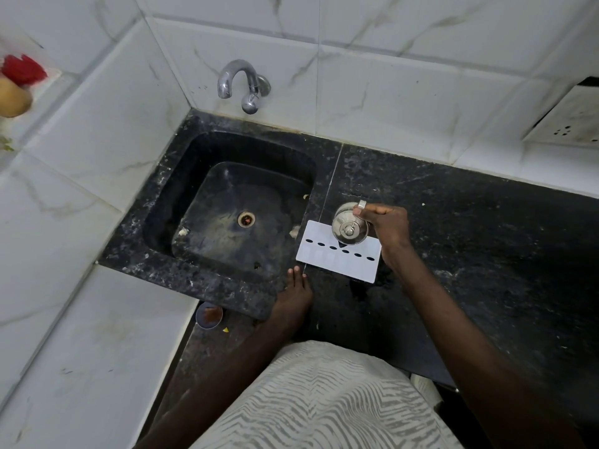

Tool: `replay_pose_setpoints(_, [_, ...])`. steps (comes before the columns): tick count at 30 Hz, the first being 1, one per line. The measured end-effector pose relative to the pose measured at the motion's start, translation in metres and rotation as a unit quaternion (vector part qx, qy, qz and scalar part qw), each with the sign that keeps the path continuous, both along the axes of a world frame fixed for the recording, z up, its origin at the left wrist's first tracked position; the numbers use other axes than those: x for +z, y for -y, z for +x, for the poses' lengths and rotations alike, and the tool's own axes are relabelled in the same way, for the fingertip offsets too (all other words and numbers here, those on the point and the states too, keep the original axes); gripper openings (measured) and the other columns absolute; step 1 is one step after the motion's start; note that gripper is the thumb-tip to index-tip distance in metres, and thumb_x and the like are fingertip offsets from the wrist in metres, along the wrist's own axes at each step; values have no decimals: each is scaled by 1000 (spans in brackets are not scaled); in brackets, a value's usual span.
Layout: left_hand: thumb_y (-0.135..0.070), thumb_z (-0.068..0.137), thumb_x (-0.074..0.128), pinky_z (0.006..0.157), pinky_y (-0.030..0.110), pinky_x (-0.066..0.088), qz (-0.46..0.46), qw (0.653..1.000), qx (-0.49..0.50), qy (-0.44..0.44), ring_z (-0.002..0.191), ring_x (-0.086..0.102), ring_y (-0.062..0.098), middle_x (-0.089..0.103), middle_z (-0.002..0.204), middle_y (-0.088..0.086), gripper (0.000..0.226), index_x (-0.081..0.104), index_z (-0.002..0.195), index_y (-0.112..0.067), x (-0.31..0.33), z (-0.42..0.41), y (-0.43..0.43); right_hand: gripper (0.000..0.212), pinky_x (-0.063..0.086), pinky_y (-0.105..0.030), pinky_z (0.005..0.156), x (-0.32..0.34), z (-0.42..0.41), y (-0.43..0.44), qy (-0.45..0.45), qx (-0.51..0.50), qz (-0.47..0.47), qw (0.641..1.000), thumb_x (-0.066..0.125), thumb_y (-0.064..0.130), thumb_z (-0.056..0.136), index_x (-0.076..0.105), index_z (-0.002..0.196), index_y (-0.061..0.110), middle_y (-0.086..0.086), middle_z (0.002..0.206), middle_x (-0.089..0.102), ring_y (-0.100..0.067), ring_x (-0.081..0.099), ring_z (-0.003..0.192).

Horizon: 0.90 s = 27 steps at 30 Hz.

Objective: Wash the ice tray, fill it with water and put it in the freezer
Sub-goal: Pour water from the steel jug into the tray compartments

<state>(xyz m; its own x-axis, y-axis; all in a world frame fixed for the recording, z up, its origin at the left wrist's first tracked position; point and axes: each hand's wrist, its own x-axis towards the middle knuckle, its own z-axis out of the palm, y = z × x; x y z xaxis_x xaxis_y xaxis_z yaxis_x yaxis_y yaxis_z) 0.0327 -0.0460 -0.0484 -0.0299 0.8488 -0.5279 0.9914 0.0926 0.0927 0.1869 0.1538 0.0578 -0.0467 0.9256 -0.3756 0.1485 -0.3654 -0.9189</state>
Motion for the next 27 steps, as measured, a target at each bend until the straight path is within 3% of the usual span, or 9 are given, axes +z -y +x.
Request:
replay_pose_setpoints(5, [8, 100, 45, 113, 59, 42, 4, 1000, 8, 8, 156, 3, 50, -3, 165, 36, 70, 7, 159, 11, -3, -1, 0, 18, 64, -40, 77, 0, -6, 2, -7, 26, -4, 1000, 90, 10, 77, 84, 93, 8, -7, 87, 81, -29, 79, 83])
replay_pose_setpoints(9, [8, 100, 43, 114, 57, 42, 8, 1000, 11, 13, 157, 2, 48, -3, 166, 34, 69, 6, 159, 10, -4, -2, 1, 22, 63, -30, 72, 4, -13, 5, 5, 44, 35, 998, 89, 6, 77, 83, 98, 3, -5, 91, 81, -19, 77, 82])
replay_pose_setpoints(15, [8, 100, 41, 115, 56, 42, 10, 1000, 10, 8, 157, 1, 47, -3, 167, 34, 69, 5, 159, 10, -3, -2, 1, 28, 64, -45, 87, 3, -17, 0, 8, 57, 52, 997, 90, 6, 76, 81, 102, 1, -9, 101, 80, -26, 77, 94])
replay_pose_setpoints(19, [9, 100, 40, 113, 57, 43, 12, 1000, 2, 2, 156, 3, 49, -3, 166, 35, 68, 6, 159, 11, -2, -1, 2, 27, 64, -50, 86, 4, -19, -1, 5, 62, 65, 996, 90, 6, 75, 82, 101, 4, -7, 102, 80, -26, 77, 94])
replay_pose_setpoints(27, [12, 100, 34, 112, 57, 44, 19, 1000, 0, -5, 155, 5, 50, -2, 165, 37, 65, 7, 159, 11, -2, 1, 1, 26, 64, -41, 86, 10, -18, -3, 0, 53, 82, 995, 89, 5, 77, 82, 102, 2, -8, 102, 80, -24, 77, 93])
